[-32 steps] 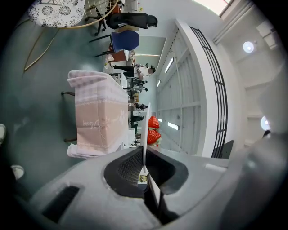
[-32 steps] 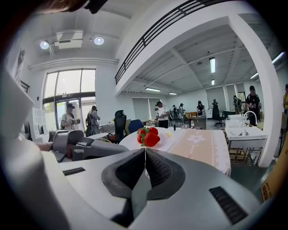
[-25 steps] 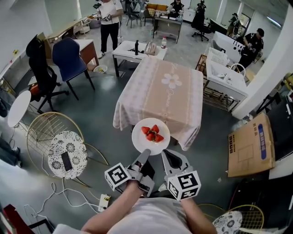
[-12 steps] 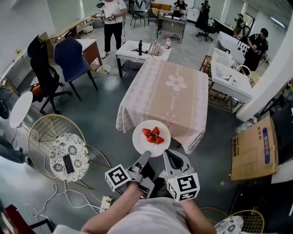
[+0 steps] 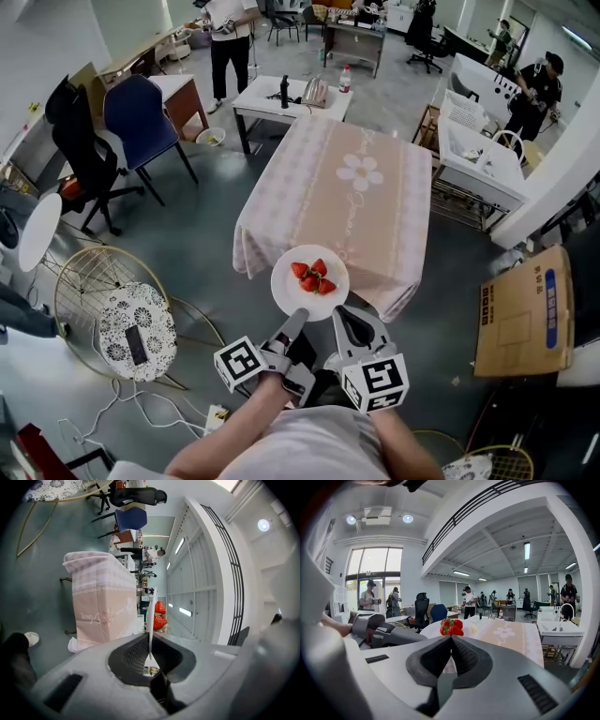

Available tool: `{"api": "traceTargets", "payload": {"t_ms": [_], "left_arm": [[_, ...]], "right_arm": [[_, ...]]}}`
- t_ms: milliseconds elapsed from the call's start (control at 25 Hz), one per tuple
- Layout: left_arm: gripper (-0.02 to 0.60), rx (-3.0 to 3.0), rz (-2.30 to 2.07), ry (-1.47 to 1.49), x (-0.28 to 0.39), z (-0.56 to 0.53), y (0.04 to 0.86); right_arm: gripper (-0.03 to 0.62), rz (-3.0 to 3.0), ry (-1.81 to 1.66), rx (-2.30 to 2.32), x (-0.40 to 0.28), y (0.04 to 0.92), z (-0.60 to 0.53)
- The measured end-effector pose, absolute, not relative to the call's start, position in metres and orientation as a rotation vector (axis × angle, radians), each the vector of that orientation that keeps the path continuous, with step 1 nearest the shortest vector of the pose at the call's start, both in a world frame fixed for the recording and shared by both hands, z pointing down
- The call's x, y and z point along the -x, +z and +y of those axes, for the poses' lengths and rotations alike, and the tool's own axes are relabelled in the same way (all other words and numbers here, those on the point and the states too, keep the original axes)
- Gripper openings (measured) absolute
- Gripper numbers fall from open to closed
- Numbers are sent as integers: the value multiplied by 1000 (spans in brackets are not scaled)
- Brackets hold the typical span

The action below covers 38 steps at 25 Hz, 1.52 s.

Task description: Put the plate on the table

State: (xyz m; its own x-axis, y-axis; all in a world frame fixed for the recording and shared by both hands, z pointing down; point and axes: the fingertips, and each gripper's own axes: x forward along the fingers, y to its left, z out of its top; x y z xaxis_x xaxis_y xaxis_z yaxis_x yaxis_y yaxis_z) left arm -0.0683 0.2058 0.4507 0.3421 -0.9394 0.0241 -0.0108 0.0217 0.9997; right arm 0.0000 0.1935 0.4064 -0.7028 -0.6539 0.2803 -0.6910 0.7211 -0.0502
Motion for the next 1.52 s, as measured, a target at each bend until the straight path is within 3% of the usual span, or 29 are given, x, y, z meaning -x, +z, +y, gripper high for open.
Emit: {"api": "traceTargets", "payload": {"t_ms": [760,1520], "left_arm": [[17,-1322,-1039,-862,17,91,459],[17,-1358,-1005,-767,-16,33,467]], "right_arm": [[5,-2708,333,-1049,-57,419,71],[5,-2680,363,-1177,-94,429,17]]}}
